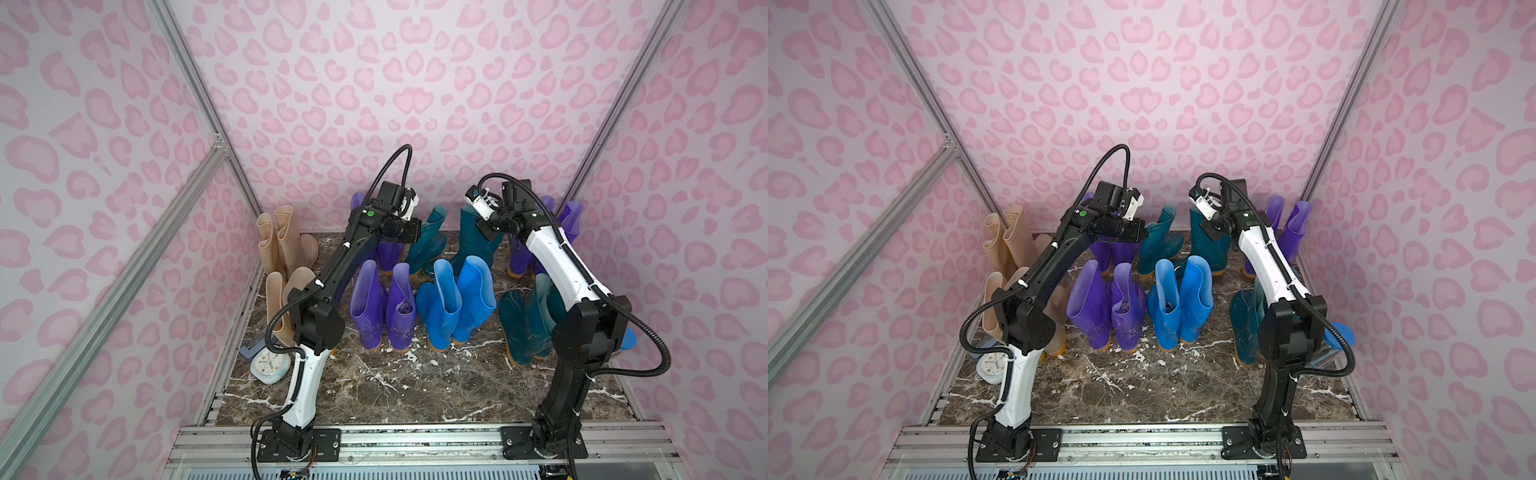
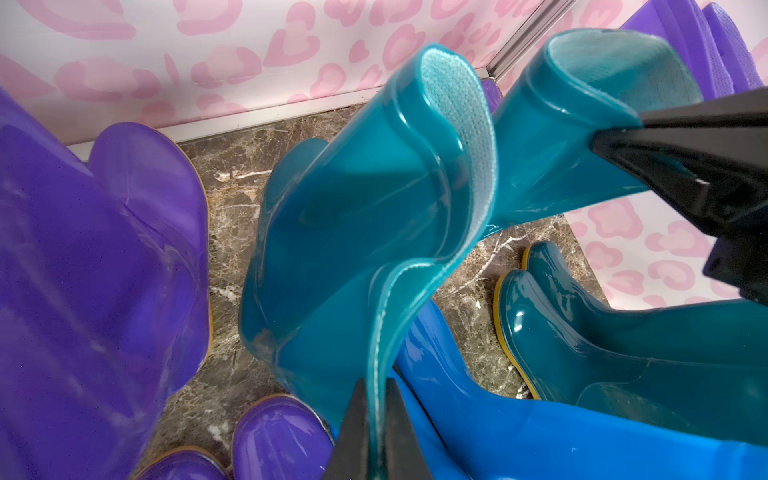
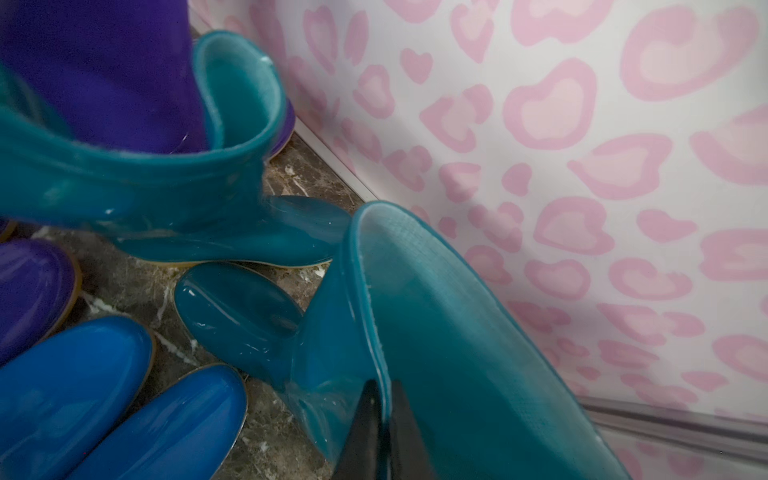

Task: Match and arrange rain boots in pairs
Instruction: Adjust the rain boot at the center of the board.

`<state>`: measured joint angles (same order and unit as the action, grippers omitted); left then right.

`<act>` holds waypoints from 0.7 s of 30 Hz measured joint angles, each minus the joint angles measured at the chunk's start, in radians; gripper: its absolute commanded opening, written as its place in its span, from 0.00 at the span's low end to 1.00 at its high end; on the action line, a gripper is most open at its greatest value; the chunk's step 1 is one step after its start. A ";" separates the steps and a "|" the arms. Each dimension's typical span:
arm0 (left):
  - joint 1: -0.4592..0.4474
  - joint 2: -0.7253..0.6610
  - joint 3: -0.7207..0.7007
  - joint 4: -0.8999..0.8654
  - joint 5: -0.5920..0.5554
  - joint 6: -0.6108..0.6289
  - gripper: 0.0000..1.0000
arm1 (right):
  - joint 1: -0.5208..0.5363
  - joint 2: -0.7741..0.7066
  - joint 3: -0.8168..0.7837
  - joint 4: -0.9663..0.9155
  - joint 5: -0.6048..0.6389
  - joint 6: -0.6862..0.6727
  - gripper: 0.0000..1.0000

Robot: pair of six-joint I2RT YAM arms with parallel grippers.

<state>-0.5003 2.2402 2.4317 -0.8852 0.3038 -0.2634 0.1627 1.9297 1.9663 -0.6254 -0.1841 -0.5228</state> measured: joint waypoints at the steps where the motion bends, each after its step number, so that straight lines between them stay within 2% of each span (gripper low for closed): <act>1: 0.000 0.002 0.000 0.005 0.002 -0.008 0.02 | -0.010 0.018 0.037 -0.010 0.029 0.055 0.00; 5: 0.001 0.010 0.000 0.034 0.016 -0.051 0.02 | -0.030 0.068 0.158 -0.002 0.195 0.255 0.00; 11: 0.004 0.034 0.002 0.100 0.054 -0.122 0.02 | -0.002 0.136 0.250 0.014 0.257 0.466 0.00; 18: 0.011 0.087 0.031 0.199 0.113 -0.219 0.02 | 0.056 0.373 0.548 -0.108 0.232 0.559 0.00; 21: 0.012 0.098 0.039 0.231 0.120 -0.252 0.02 | 0.076 0.403 0.594 -0.135 0.232 0.569 0.00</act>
<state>-0.4881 2.3386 2.4710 -0.6540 0.4240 -0.5152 0.2390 2.3325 2.5603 -0.7609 0.0479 0.0463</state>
